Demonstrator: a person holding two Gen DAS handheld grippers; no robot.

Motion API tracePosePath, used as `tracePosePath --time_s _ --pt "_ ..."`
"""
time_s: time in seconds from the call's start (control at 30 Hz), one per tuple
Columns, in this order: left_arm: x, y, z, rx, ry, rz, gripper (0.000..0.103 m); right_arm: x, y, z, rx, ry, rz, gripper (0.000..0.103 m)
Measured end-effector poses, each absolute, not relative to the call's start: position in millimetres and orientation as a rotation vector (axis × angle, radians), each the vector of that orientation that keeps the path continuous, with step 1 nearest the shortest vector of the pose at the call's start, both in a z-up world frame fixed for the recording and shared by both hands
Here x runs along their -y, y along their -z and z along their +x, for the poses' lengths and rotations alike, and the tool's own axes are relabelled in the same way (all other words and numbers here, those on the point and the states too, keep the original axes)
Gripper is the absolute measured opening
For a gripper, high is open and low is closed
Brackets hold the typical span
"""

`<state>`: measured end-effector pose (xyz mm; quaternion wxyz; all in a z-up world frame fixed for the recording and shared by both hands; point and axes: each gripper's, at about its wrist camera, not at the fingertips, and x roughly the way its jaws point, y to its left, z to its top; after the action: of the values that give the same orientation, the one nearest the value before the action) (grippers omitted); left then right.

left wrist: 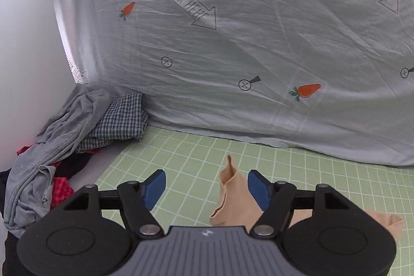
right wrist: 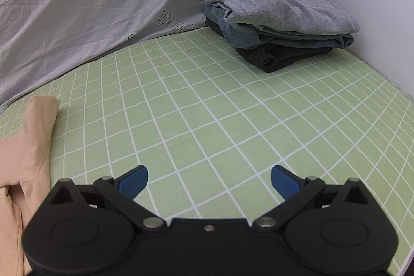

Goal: Fold clothes

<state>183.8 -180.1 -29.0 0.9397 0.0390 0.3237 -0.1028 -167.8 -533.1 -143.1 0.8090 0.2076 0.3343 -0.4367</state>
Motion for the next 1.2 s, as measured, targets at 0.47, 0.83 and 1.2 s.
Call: tracePosePath --time_s 0.47,0.83,1.2 --pt "201 129 24 -1.057 0.641 0.497 0.071 445 146 -193 -0.855 0.653 0.453 0.100" --pt "174 157 -14 -1.196 0.647 0.532 0.071 400 165 -205 -0.965 0.472 0.462 0.053" --pt "153 161 -24 -1.247 0.611 0.509 0.076 386 162 -209 -0.941 0.357 0.510 0.008"
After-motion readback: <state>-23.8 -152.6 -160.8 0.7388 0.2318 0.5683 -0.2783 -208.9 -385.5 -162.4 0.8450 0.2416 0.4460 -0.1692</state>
